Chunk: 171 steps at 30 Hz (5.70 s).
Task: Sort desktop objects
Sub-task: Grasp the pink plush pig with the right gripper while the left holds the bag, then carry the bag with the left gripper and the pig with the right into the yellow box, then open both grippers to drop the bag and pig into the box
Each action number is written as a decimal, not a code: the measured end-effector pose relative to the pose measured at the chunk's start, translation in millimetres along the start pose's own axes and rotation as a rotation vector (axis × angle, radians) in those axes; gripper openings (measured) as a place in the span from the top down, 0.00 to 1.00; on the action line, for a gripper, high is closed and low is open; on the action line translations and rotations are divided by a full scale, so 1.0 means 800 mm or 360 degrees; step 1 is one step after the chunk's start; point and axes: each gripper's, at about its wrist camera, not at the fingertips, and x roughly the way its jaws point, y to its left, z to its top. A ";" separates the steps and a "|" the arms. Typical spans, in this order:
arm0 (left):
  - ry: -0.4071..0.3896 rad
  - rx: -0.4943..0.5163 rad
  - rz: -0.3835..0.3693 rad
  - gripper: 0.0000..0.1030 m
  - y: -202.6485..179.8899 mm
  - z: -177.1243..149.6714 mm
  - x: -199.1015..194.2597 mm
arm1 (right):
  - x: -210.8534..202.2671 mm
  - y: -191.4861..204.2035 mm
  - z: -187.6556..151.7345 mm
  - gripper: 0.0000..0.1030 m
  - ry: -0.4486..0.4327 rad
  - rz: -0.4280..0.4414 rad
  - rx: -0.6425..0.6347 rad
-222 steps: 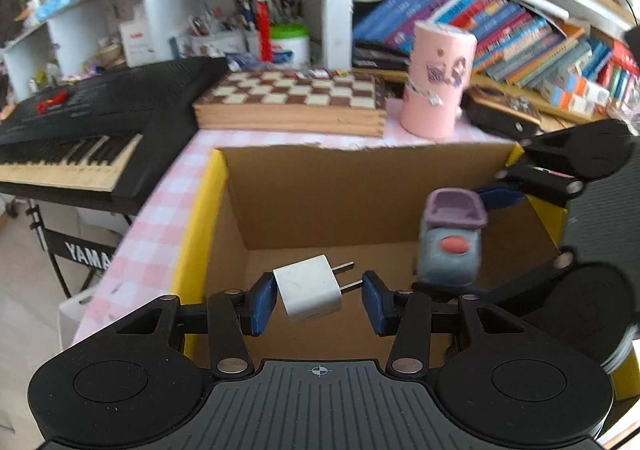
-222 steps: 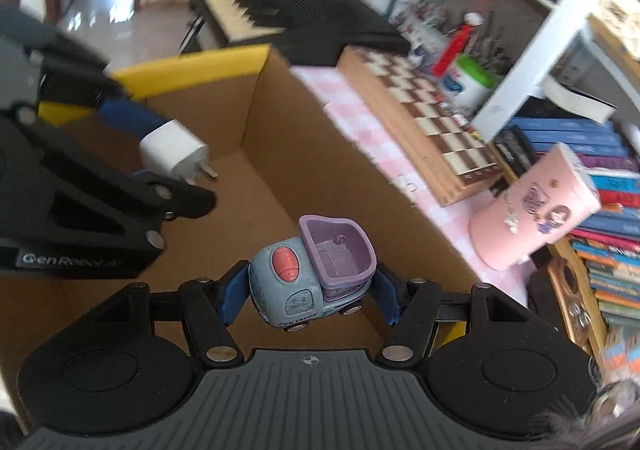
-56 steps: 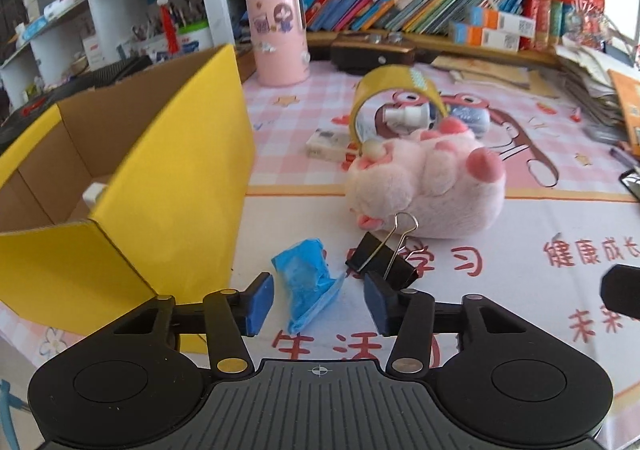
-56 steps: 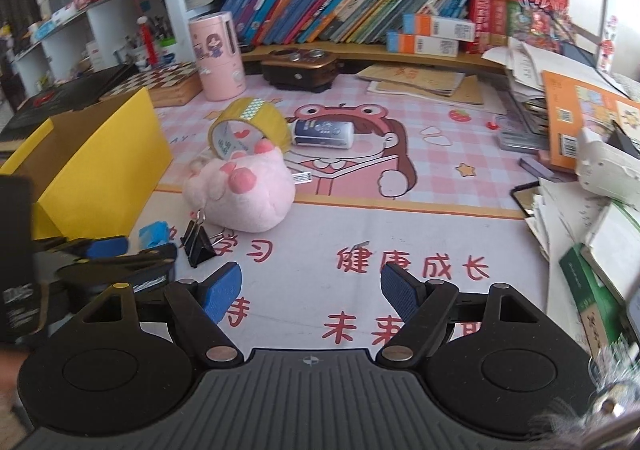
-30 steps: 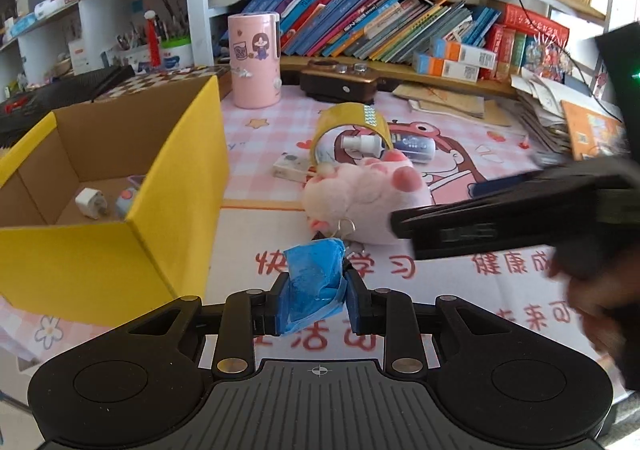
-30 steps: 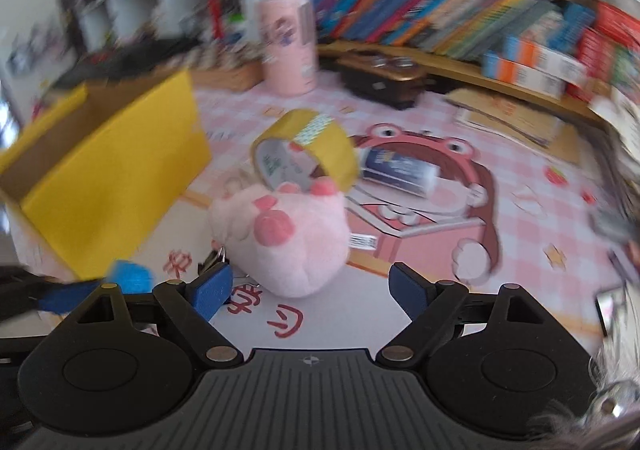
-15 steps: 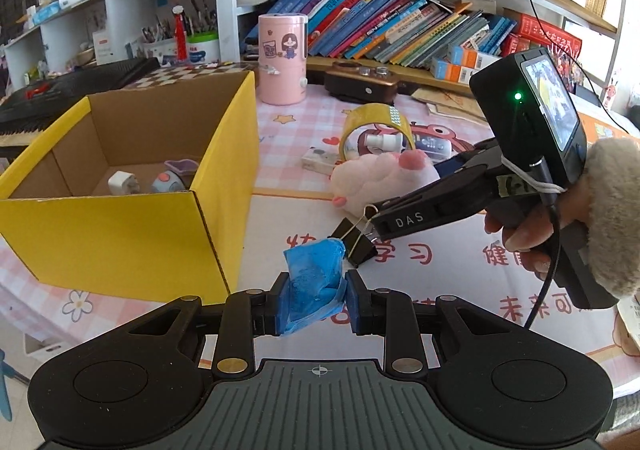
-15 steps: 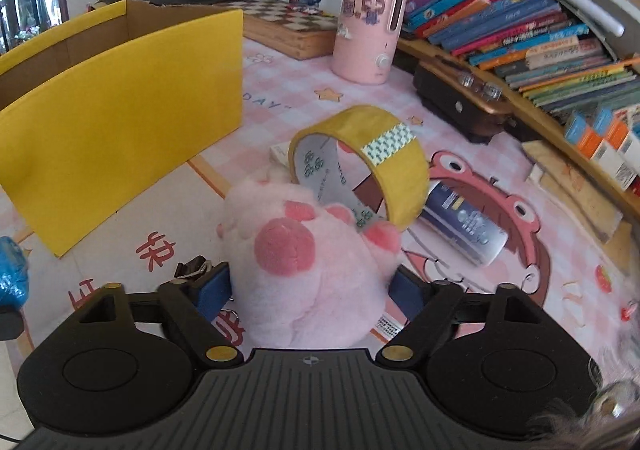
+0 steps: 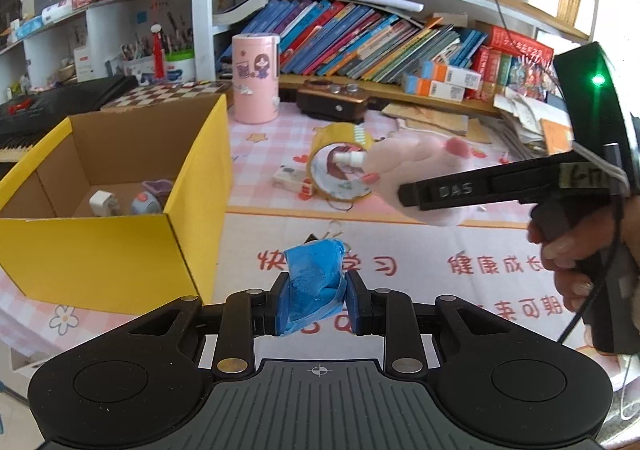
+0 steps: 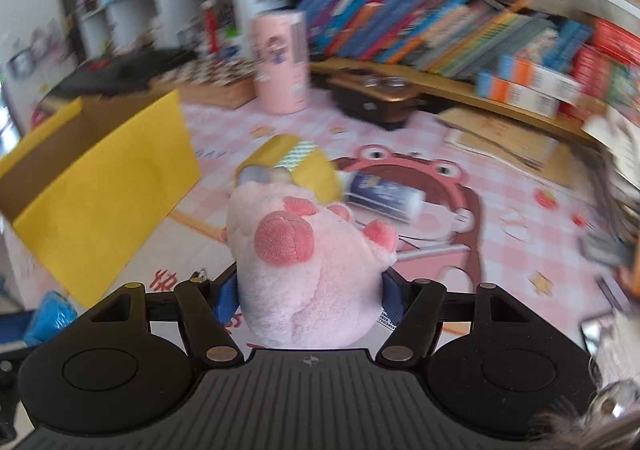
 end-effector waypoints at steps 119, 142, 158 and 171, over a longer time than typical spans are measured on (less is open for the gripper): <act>-0.0134 -0.0128 -0.0127 0.74 0.268 -0.093 -0.182 | -0.142 0.360 -0.108 0.35 0.0104 0.0008 0.0144; -0.0383 -0.0083 0.0152 0.74 0.272 0.063 -0.085 | -0.032 0.302 0.089 0.35 -0.0271 0.0127 -0.0093; 0.0092 0.0019 0.0302 0.73 0.270 0.060 0.057 | 0.153 0.311 0.149 0.35 0.0310 0.0322 -0.0245; 0.0140 -0.0033 0.0307 0.70 0.269 0.057 0.070 | 0.219 0.331 0.151 0.32 0.0500 0.0375 -0.0229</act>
